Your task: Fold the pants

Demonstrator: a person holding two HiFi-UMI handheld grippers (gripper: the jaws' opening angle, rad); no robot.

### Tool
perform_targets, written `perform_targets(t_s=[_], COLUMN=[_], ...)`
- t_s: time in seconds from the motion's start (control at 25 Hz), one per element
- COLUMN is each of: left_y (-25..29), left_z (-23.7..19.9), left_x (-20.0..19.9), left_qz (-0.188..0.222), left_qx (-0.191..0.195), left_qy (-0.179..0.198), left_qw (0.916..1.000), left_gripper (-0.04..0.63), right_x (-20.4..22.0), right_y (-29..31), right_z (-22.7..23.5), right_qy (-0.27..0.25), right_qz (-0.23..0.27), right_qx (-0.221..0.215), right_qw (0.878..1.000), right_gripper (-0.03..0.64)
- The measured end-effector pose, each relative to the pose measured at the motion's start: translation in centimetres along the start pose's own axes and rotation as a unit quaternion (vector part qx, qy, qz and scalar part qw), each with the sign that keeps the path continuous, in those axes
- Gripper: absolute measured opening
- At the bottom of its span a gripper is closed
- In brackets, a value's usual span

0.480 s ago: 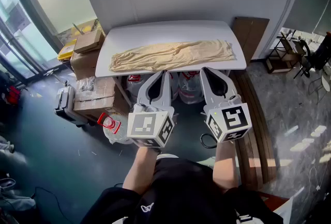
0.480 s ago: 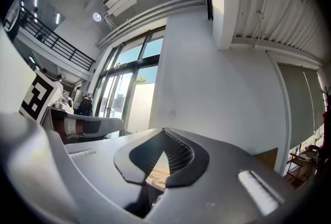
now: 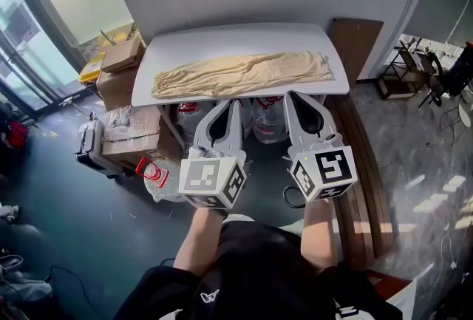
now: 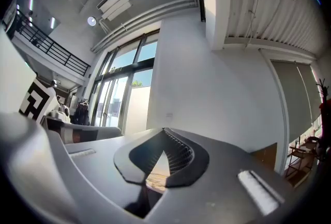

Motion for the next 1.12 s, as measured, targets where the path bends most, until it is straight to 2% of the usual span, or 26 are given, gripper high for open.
perform_targets(t_s=[0.36,0.8,1.04,1.12], left_y=[1.0,2.0,6.8,8.7], left_z=[1.3,-1.4,-3.5,-4.7], left_x=[0.5,1.5,1.6,1.5], left_qz=[-0.014,-0.017,-0.008,-0.003], left_qx=[0.028,0.025,0.051,0.053], left_qy=[0.000,-0.018,-0.046,-0.044], left_qw=[0.9995,0.9994,0.9976,0.9976], left_gripper=[0.003,0.003,0.003,0.003], right_x=[-0.2,1.2,0.1,-0.1], right_y=[-0.3,2.1,4.6,6.0], right_z=[2.2,1.6,3.7,4.6], right_qy=[0.016,0.009,-0.019,-0.025], right_qz=[0.014,-0.009,0.002,0.005], right_qx=[0.034,0.027,0.050,0.060], right_qw=[0.999,1.000,0.999,0.998], right_gripper=[0.005,0.005,0.005,0.005])
Point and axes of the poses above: the fingertips, and each gripper's own axes: y forward along the fingers, z to its right, x out of its underside, the point moved 10 cm from there along -y, backward along the fingers, and after that the axes turned 1 degree about -y, right-handed, at the moved point
